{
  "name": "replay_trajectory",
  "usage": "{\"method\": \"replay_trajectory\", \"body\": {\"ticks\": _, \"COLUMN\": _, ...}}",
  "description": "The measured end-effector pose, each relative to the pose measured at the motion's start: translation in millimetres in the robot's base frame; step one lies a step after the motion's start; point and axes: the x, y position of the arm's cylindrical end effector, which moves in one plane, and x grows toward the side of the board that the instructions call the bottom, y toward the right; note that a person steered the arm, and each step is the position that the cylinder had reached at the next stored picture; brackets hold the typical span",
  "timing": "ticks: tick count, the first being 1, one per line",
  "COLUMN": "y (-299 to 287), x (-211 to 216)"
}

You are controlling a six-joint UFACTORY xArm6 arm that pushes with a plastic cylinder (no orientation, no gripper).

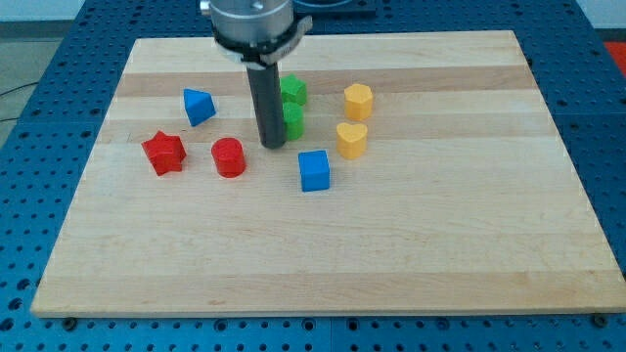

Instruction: Push the green circle into the green star

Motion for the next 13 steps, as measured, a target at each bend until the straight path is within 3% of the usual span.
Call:
{"method": "replay_trajectory", "body": {"ticks": 2, "y": 4.3, "x": 17.5}}
{"method": "replay_trajectory", "body": {"ticks": 3, "y": 32.5, "x": -5.4}}
{"method": "replay_trajectory", "body": {"ticks": 5, "y": 24.8, "x": -69.3}}
{"method": "replay_trajectory", "body": {"ticks": 10, "y": 18.1, "x": -71.6}}
{"method": "replay_trajectory", "body": {"ticks": 11, "y": -16.9, "x": -92.4}}
{"method": "replay_trajectory", "body": {"ticks": 12, "y": -13.3, "x": -125.8}}
{"method": "replay_trajectory", "body": {"ticks": 13, "y": 62.7, "x": -120.6}}
